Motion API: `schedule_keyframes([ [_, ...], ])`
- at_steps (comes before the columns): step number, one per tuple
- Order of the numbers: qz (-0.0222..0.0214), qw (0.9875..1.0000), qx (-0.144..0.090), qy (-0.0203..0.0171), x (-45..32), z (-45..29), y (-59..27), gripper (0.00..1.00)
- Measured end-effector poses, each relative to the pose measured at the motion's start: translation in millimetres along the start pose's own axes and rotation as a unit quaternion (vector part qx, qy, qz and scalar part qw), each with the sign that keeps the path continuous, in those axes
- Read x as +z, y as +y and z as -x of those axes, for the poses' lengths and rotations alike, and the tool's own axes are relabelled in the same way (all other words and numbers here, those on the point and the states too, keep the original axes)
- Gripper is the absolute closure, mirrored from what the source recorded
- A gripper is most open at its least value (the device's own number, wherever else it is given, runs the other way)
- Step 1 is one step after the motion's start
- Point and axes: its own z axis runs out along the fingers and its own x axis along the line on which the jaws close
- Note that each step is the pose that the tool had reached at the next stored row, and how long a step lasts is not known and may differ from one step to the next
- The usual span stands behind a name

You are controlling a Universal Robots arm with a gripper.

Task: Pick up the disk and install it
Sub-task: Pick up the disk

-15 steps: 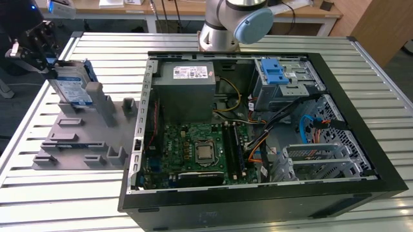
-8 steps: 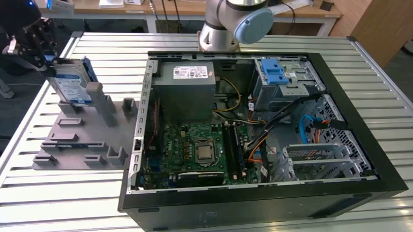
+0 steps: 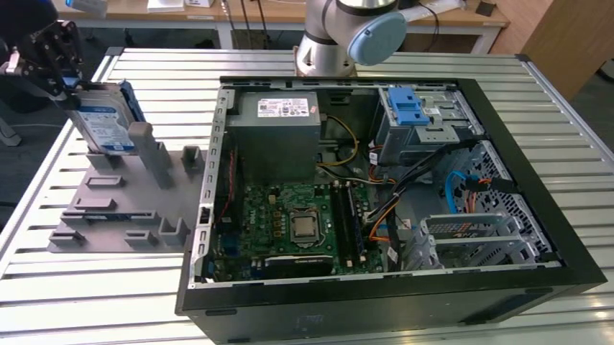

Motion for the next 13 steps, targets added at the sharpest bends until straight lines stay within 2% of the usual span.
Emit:
schedule_keyframes([
  [13,0.0000,1.0000,0.000,0.0000,-12.1,0.0,0.1,0.64],
])
